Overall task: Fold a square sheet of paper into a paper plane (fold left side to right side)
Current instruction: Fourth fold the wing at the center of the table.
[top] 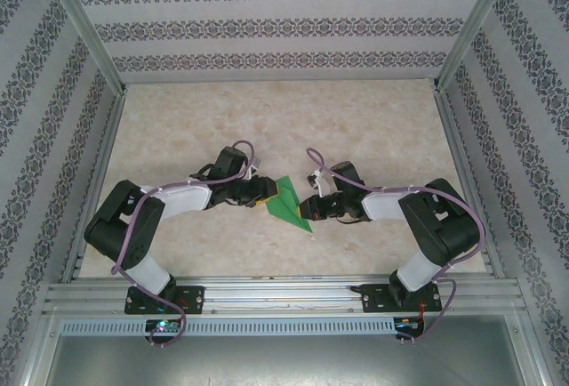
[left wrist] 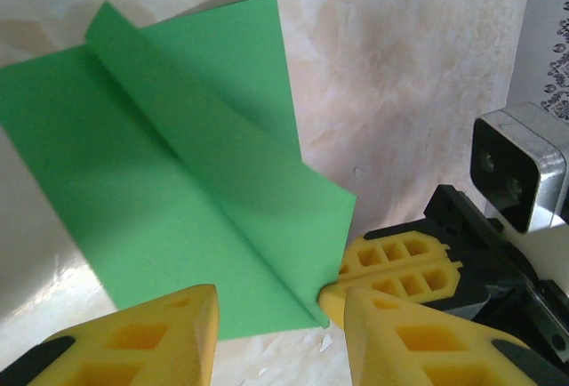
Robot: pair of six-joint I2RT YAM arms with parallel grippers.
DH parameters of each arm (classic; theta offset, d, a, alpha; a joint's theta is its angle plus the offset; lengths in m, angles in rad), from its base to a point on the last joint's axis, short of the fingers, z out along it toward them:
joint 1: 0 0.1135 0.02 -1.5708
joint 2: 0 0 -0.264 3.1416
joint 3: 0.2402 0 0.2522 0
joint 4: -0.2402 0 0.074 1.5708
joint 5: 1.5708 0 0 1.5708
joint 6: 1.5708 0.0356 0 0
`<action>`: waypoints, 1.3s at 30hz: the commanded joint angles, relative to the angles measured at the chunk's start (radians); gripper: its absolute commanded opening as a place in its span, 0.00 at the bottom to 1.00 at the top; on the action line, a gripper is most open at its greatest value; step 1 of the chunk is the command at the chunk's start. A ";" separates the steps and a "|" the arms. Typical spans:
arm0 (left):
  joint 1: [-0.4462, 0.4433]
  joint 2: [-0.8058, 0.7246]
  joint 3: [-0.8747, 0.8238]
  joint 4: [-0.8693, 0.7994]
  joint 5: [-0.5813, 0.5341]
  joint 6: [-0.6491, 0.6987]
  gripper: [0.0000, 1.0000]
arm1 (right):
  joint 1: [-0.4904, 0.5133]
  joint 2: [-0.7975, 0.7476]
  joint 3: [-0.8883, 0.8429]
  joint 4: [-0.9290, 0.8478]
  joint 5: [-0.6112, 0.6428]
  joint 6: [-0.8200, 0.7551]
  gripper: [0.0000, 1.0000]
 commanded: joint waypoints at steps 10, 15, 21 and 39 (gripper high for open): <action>-0.040 0.118 0.117 -0.036 -0.038 0.021 0.40 | -0.019 0.022 -0.018 0.063 -0.041 0.042 0.00; -0.049 0.152 0.148 -0.072 -0.050 0.037 0.40 | -0.019 0.031 -0.015 0.066 -0.044 0.051 0.00; -0.055 0.182 0.171 -0.111 -0.072 0.049 0.40 | -0.019 0.042 -0.011 0.066 -0.043 0.058 0.00; -0.063 0.248 0.225 -0.224 -0.138 0.090 0.41 | -0.023 0.023 -0.002 0.068 -0.060 0.070 0.15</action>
